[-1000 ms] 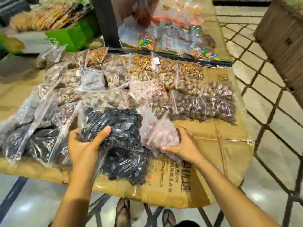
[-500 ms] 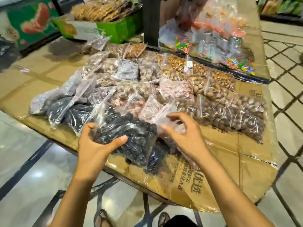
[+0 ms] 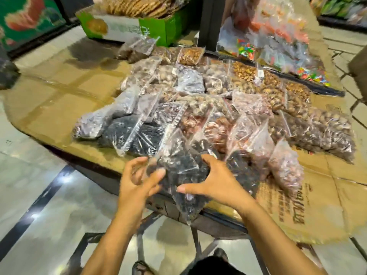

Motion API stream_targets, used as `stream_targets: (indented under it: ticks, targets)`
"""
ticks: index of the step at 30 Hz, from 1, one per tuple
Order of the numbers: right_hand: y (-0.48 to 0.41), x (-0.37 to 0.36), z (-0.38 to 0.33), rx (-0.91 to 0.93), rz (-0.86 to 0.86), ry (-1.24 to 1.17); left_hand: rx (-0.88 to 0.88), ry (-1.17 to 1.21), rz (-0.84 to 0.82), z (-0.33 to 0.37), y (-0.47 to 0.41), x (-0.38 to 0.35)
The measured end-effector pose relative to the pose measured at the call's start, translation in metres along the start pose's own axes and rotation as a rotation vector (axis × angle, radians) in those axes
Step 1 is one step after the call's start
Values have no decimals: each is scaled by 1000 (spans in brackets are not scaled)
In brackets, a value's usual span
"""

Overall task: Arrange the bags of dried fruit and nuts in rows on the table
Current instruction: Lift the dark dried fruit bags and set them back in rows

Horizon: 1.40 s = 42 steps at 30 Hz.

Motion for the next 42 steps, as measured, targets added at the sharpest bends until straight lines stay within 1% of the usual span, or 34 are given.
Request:
stream_targets:
  ticks: [2, 4, 5, 6, 7, 9, 12, 13, 15, 16, 17, 18, 20, 21, 23, 24, 25, 27, 28, 29, 31, 33, 34, 36, 38, 40, 42]
  targets:
    - [-7, -26, -13, -39, 109, -187, 86, 154, 16, -4, -7, 28]
    - [-12, -51, -22, -69, 253, -342, 153, 103, -48, -5, -10, 46]
    - [-16, -65, -26, -71, 304, -411, 180, 56, -92, -5, -10, 52]
    - [-17, -77, -33, -75, 316, -469, 215, 6, -125, -3, -11, 56]
    - [-21, -90, -36, -78, 302, -489, 245, -26, -146, -3, -14, 61]
    - [-32, -110, -40, -22, 284, -467, 261, -71, -166, 2, -26, 70]
    - [-51, -126, -53, 57, 239, -439, 244, -16, -127, 11, -54, 89]
    - [-59, -128, -57, 77, 206, -465, 243, -2, -111, 11, -65, 97]
    - [-80, -126, -67, 93, 154, -597, 230, 3, -98, 13, -86, 112]
    - [-92, -124, -74, 77, 152, -667, 220, 5, -85, 14, -95, 121]
    - [-107, -122, -78, 47, 185, -679, 203, 6, -62, 16, -106, 131]
    - [-124, -119, -85, 25, 243, -645, 182, 5, -39, 22, -115, 141]
    - [-153, -116, -102, 29, 386, -451, 138, -16, -2, 34, -135, 161]
    - [-166, -116, -111, 50, 443, -317, 112, -30, 9, 39, -147, 173]
    - [-191, -121, -128, 90, 501, 87, 70, -66, 44, 52, -171, 199]
    - [-203, -127, -136, 110, 490, 300, 46, -85, 68, 59, -183, 211]
    - [-216, -136, -142, 114, 450, 463, 19, -97, 92, 63, -197, 223]
    - [-237, -157, -149, 68, 347, 625, -22, -92, 120, 69, -220, 240]
    - [-243, -167, -150, 49, 319, 651, -33, -86, 127, 70, -232, 247]
    - [-248, -176, -151, 50, 330, 658, -39, -79, 133, 70, -243, 253]
    - [-250, -186, -151, 70, 448, 617, -33, -69, 126, 69, -265, 260]
    - [-254, -190, -147, 44, 569, 556, -13, -73, 96, 69, -287, 264]
    - [-256, -193, -146, 31, 601, 500, 2, -79, 73, 67, -298, 266]
    - [-263, -201, -146, 22, 653, 319, 33, -89, -4, 63, -323, 271]
    - [-270, -206, -152, -28, 716, 179, 52, -86, -92, 62, -350, 275]
    - [-279, -209, -167, -45, 797, 111, 80, -74, -174, 64, -376, 284]
    - [-290, -207, -186, -12, 865, 66, 95, -68, -266, 69, -401, 295]
Point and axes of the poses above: each hand's wrist, its own y-axis away from the middle knuckle, its own x-axis out of the back of the hand, z = x × y, the point moved 4 cm from there along -y, towards the middle knuckle
